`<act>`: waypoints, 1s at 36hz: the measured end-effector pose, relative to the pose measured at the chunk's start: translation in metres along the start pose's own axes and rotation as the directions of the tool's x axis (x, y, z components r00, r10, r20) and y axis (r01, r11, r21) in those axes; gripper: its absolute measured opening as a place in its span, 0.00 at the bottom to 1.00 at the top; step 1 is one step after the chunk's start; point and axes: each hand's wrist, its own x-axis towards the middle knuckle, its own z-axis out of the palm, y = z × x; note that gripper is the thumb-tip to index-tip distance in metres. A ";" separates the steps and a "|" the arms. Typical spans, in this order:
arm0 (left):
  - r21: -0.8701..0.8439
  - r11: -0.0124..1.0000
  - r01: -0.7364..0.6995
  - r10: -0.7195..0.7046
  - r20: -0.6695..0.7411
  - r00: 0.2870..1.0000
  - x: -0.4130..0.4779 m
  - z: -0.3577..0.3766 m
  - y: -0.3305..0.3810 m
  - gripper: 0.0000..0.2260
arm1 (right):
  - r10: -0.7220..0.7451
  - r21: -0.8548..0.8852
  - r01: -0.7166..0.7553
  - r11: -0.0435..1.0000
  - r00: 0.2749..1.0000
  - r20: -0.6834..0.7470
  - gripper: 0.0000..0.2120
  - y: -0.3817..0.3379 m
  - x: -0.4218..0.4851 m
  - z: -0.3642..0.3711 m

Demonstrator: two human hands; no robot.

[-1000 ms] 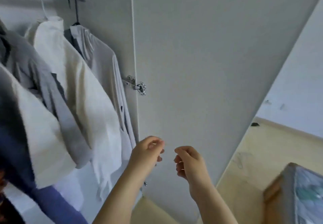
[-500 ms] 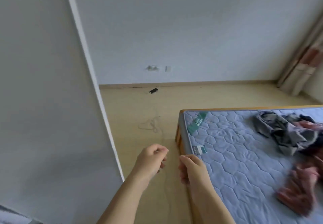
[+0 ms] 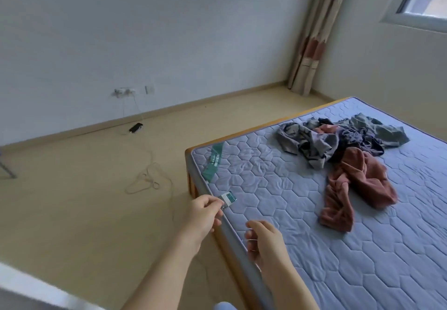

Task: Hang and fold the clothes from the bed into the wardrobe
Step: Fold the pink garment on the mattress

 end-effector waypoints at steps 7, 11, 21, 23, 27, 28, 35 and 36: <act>0.016 1.000 0.019 -0.019 0.034 0.999 0.029 0.018 0.005 0.08 | 0.010 0.027 -0.009 1.000 1.000 -0.015 0.05 -0.017 0.023 -0.002; 0.023 0.999 0.035 -0.036 0.041 0.999 0.052 0.034 0.008 0.07 | 0.023 0.047 -0.022 0.999 1.000 -0.009 0.05 -0.027 0.046 -0.009; 0.132 0.989 0.073 -0.087 0.108 0.990 0.166 0.139 0.032 0.07 | 0.094 0.120 -0.081 0.989 0.990 -0.105 0.04 -0.072 0.170 -0.079; 0.170 0.983 0.072 -0.099 0.152 0.983 0.189 0.171 0.038 0.08 | 0.113 0.132 -0.094 0.987 0.982 -0.149 0.05 -0.078 0.201 -0.101; 0.234 0.966 0.111 -0.167 0.235 0.958 0.233 0.230 0.038 0.08 | 0.164 0.144 -0.132 0.981 0.958 -0.234 0.06 -0.084 0.254 -0.144; 0.248 0.960 0.126 -0.188 0.246 0.951 0.245 0.244 0.036 0.08 | 0.177 0.147 -0.143 0.979 0.951 -0.253 0.07 -0.085 0.266 -0.154; 0.335 0.920 0.203 -0.313 0.319 0.894 0.312 0.327 0.014 0.07 | 0.220 0.104 -0.195 0.975 0.904 -0.365 0.08 -0.081 0.351 -0.223; 0.347 0.914 0.209 -0.327 0.328 0.886 0.322 0.338 0.010 0.07 | 0.213 0.077 -0.199 0.977 0.894 -0.395 0.09 -0.079 0.363 -0.234</act>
